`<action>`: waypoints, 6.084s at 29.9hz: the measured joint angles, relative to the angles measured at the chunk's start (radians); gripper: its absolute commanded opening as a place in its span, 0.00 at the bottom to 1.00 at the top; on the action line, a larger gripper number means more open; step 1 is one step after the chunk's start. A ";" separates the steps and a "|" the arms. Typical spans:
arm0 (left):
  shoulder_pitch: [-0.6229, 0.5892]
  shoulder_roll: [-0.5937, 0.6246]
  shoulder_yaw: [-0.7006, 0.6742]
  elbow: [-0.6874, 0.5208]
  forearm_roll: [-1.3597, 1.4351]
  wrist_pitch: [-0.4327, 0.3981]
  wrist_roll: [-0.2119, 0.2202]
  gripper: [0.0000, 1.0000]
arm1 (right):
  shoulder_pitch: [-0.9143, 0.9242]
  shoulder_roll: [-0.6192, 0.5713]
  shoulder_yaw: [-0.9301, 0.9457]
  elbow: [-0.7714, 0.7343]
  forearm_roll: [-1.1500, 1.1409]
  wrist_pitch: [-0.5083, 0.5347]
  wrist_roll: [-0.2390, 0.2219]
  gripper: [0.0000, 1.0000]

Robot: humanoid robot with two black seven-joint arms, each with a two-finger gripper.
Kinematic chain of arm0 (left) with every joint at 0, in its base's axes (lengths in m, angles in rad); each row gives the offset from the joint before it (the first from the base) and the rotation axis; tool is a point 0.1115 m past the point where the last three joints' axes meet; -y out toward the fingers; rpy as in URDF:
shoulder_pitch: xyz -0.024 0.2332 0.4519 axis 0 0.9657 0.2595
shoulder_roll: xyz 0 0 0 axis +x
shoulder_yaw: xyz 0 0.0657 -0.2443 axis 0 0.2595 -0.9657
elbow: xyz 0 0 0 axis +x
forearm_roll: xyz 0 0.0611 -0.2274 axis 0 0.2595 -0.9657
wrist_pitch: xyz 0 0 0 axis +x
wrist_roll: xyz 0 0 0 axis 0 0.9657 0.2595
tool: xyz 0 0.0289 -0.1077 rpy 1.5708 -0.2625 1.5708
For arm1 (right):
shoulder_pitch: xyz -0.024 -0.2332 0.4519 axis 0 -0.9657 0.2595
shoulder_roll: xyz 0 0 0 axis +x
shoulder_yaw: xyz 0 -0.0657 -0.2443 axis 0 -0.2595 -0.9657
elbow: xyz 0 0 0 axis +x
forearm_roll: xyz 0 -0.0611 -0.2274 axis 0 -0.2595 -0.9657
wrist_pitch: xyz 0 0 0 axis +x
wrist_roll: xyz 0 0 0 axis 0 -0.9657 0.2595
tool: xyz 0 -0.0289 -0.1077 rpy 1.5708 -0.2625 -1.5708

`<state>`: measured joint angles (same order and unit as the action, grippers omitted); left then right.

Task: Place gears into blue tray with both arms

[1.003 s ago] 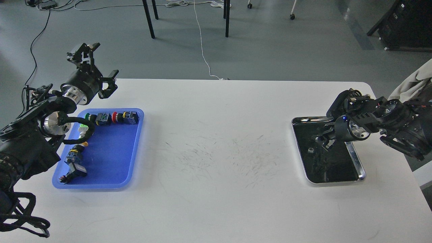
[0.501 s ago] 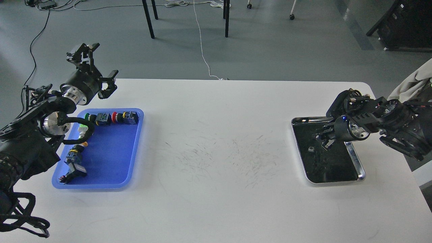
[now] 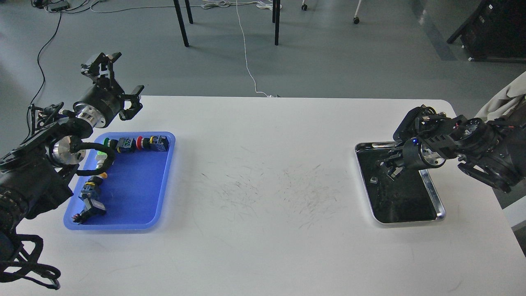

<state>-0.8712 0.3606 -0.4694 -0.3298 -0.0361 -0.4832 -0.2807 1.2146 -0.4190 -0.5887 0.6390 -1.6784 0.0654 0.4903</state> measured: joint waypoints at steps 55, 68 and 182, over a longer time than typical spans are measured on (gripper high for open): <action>0.019 0.020 0.000 0.000 0.001 -0.005 0.000 0.98 | -0.044 0.063 0.041 -0.115 0.159 0.137 -0.001 0.71; 0.041 0.022 0.000 -0.003 0.001 -0.005 0.000 0.98 | -0.056 0.090 0.040 -0.157 0.157 0.130 -0.002 0.54; 0.047 0.066 0.001 -0.003 0.001 -0.006 0.001 0.98 | 0.101 -0.002 -0.099 -0.013 0.255 0.305 -0.002 0.77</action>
<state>-0.8241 0.4264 -0.4679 -0.3329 -0.0353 -0.4890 -0.2793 1.3155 -0.4212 -0.6876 0.6257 -1.4235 0.3708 0.4886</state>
